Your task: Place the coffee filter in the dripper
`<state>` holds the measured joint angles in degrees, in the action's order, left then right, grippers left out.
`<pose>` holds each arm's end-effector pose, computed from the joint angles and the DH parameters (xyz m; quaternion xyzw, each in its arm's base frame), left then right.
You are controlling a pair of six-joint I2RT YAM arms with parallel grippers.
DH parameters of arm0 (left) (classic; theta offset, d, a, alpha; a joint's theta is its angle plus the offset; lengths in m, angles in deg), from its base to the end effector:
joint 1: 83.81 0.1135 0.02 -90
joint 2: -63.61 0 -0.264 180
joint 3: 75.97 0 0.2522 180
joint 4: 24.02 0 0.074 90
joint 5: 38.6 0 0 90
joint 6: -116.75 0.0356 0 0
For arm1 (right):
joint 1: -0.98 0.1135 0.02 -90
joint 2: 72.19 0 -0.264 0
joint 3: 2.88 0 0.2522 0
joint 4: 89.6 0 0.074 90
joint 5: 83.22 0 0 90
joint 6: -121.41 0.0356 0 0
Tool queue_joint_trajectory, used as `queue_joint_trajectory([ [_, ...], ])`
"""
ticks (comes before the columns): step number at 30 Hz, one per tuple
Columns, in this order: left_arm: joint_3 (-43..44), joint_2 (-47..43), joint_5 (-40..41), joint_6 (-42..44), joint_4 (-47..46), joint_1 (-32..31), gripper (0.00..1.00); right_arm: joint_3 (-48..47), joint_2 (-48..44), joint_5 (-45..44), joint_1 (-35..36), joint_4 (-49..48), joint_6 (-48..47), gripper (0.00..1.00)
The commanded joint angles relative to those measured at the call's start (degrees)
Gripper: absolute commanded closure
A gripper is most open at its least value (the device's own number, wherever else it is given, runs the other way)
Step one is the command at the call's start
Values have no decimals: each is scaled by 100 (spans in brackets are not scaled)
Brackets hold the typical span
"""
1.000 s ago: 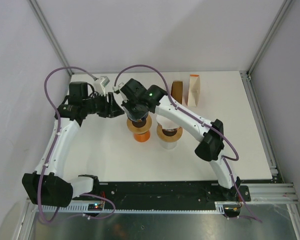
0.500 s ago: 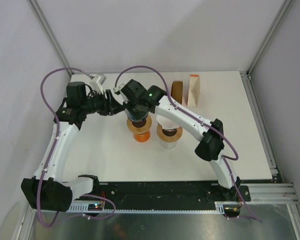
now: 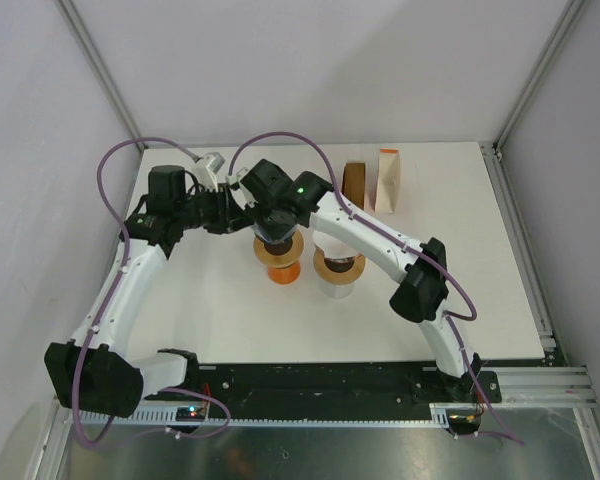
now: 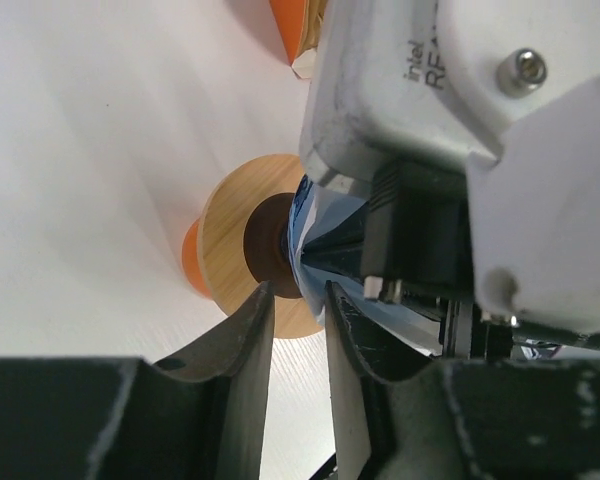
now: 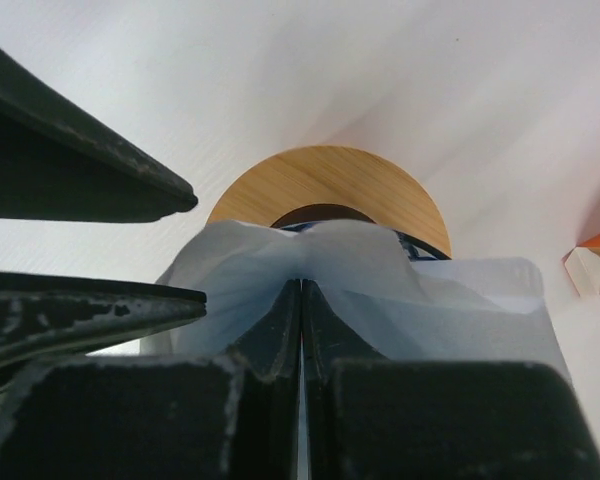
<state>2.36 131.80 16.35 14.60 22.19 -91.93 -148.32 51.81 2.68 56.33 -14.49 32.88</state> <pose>0.2481 -0.0561 0.3423 0.1066 0.8542 -0.3403 0.3784 0.2678 0.3829 0.3363 -0.4203 0.8516 0.1183 0.2902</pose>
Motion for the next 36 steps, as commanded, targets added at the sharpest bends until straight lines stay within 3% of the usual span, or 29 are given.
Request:
queue_joint_trajectory([
  [1,-14,-23,95,4,-184,-80,70,-40,-237,-38,40,-213,-48,100],
  [5,-9,-90,87,62,-178,-116,72,-83,-375,-202,40,-319,-95,99],
  [14,-60,-119,114,151,-177,-170,74,-64,-640,-425,16,-603,-121,81],
  [28,2,-160,207,224,-186,-216,73,280,-1189,-89,-45,-1009,-119,66],
  [36,19,-223,236,249,-178,-231,73,795,-1690,-715,-230,-1211,271,51],
])
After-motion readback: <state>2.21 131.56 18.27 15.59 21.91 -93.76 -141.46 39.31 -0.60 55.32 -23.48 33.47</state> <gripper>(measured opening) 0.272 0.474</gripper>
